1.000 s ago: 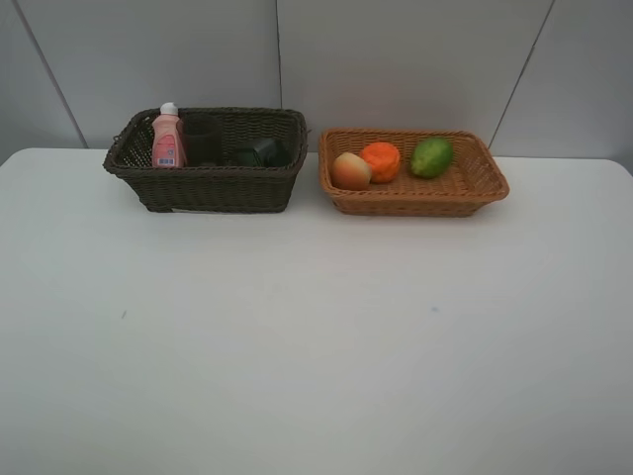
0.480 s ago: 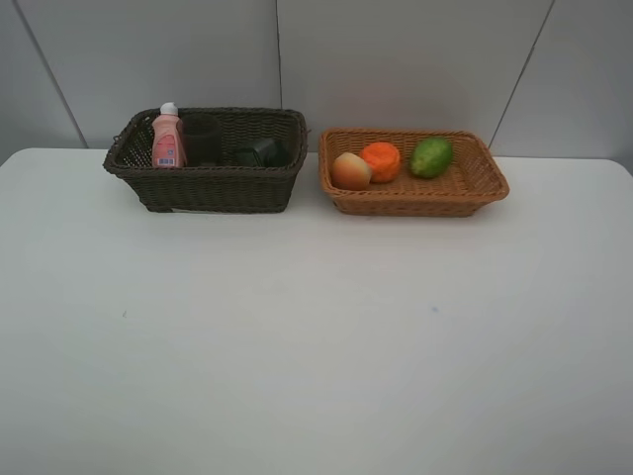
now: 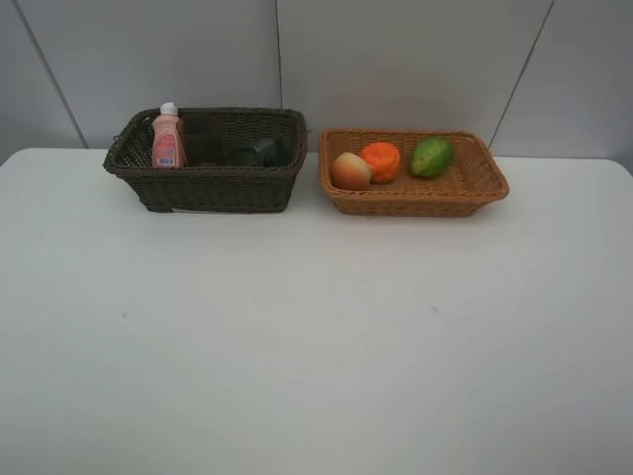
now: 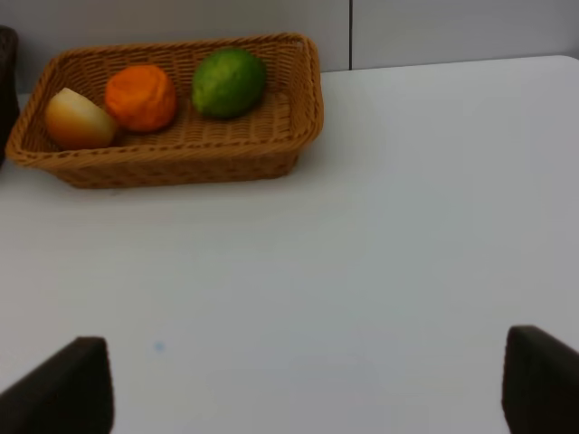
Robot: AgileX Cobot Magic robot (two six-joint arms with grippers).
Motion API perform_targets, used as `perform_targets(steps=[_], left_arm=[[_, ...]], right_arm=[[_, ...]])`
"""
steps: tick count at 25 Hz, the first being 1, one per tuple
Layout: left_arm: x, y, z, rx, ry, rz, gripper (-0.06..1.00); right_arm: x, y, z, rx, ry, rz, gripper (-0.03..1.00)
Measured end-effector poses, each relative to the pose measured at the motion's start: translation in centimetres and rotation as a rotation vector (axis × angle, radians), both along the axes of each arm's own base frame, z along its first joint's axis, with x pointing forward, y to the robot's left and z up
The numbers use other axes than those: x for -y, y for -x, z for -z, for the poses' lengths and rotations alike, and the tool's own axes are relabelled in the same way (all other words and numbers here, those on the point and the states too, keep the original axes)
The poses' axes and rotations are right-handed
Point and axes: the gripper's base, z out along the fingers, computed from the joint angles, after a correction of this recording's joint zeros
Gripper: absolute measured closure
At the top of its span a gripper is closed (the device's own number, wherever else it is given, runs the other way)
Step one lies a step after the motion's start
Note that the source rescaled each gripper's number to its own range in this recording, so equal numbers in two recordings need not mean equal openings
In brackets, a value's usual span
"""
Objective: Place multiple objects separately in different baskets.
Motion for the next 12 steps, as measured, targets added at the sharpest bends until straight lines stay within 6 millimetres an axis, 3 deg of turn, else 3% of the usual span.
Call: perform_targets(steps=[12], left_arm=[[0.00,0.00,0.00,0.000,0.000,0.000,-0.05]], right_arm=[[0.07,0.01,0.00,0.000,0.001,-0.072,-0.03]])
